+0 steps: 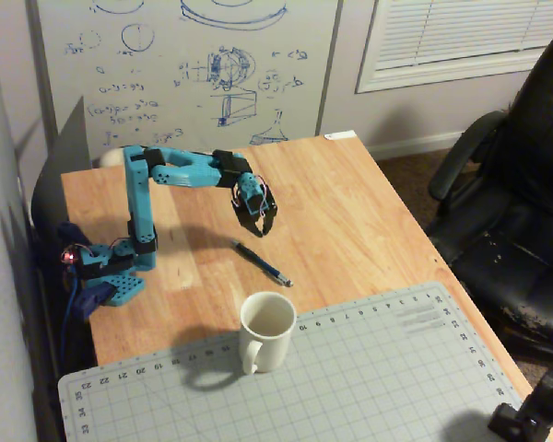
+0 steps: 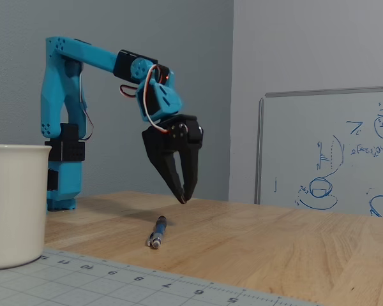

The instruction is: Touch the pen.

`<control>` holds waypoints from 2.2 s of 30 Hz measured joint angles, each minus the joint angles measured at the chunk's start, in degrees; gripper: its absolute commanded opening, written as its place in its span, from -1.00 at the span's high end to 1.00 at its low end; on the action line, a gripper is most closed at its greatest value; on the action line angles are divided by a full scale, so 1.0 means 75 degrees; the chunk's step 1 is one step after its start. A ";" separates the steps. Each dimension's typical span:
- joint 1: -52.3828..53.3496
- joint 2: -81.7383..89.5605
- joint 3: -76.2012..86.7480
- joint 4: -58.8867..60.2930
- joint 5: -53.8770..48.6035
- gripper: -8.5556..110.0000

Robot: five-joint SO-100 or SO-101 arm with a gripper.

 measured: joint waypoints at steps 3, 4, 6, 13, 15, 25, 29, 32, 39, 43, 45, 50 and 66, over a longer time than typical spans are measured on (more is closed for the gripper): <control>0.0141 -0.0035 0.0000 0.0000 0.0000 0.85; 0.0199 -0.0047 0.0000 0.0023 0.0000 0.85; 0.0293 -0.0047 0.0000 0.0199 0.0000 0.85; 0.0375 -0.0047 0.0000 0.1066 0.0000 0.85; 0.0375 -0.0047 0.0000 0.1125 0.0000 0.85; 0.0375 -0.0598 -0.0305 0.1148 0.0000 0.85; 0.0375 -0.0773 -0.0422 0.1148 0.0000 0.85; 0.0375 -0.0879 -0.0434 0.1148 0.0000 0.85; 0.0375 -0.0984 -0.0586 0.1148 0.0000 0.85; 0.0375 -0.0996 -0.0586 0.1148 0.0000 0.85; 0.0375 -0.0996 -0.0586 0.1148 0.0000 0.85; 0.0375 -0.0996 -0.0586 0.1148 0.0000 0.85; 0.0375 -0.0996 -0.0586 0.1148 0.0000 0.85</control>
